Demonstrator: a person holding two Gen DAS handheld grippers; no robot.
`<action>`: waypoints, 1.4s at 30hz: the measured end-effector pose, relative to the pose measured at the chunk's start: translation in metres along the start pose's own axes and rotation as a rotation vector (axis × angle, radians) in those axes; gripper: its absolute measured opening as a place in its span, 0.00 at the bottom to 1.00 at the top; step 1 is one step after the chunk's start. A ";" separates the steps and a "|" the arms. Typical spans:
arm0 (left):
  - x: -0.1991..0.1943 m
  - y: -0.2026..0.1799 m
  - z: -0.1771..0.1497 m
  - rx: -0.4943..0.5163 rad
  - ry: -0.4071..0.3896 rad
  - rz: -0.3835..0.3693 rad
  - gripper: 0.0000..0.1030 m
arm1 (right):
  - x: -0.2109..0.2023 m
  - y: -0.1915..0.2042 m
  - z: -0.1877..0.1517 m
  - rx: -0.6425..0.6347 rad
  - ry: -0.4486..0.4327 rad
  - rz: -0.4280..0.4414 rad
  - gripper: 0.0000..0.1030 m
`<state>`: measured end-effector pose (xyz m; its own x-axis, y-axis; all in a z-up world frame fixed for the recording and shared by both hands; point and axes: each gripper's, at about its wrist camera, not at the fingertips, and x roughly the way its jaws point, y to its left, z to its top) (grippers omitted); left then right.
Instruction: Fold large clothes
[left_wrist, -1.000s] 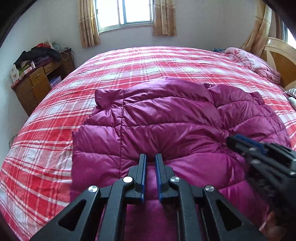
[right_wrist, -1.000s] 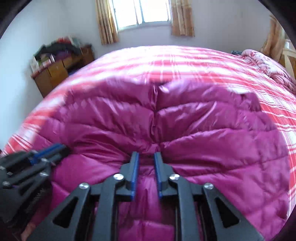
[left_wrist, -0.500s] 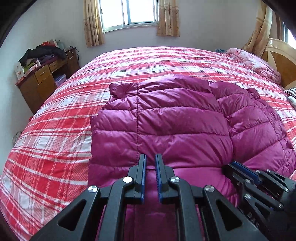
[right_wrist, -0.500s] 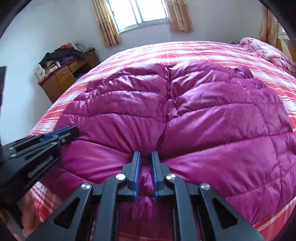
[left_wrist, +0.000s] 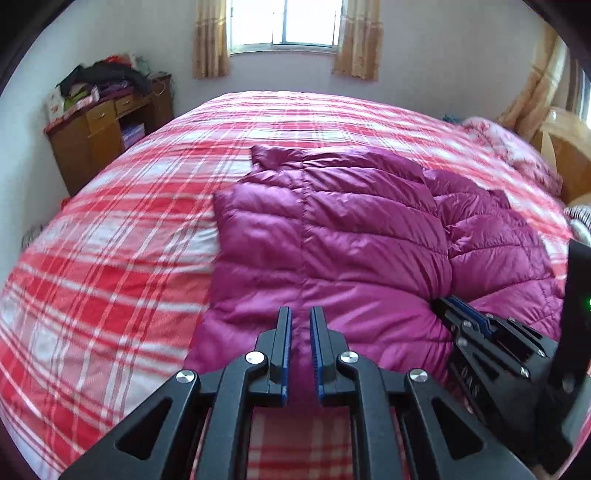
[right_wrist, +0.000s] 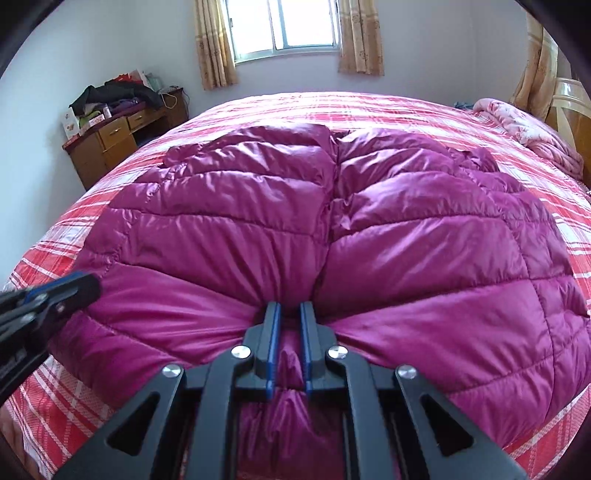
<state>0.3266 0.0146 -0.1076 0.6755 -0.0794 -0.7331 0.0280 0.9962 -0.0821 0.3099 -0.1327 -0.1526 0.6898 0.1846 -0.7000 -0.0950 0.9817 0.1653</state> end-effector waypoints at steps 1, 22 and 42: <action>-0.005 0.009 -0.006 -0.033 -0.005 -0.020 0.10 | 0.002 0.002 0.001 0.002 -0.001 0.002 0.11; 0.010 0.029 -0.036 -0.284 -0.068 -0.166 0.10 | -0.003 -0.010 -0.004 0.032 -0.024 0.052 0.11; -0.024 0.043 -0.033 -0.302 -0.255 -0.204 0.10 | -0.005 -0.010 -0.005 0.023 -0.023 0.050 0.11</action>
<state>0.2869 0.0586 -0.1161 0.8394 -0.2245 -0.4950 -0.0113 0.9033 -0.4289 0.3040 -0.1435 -0.1537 0.7011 0.2317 -0.6743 -0.1131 0.9699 0.2156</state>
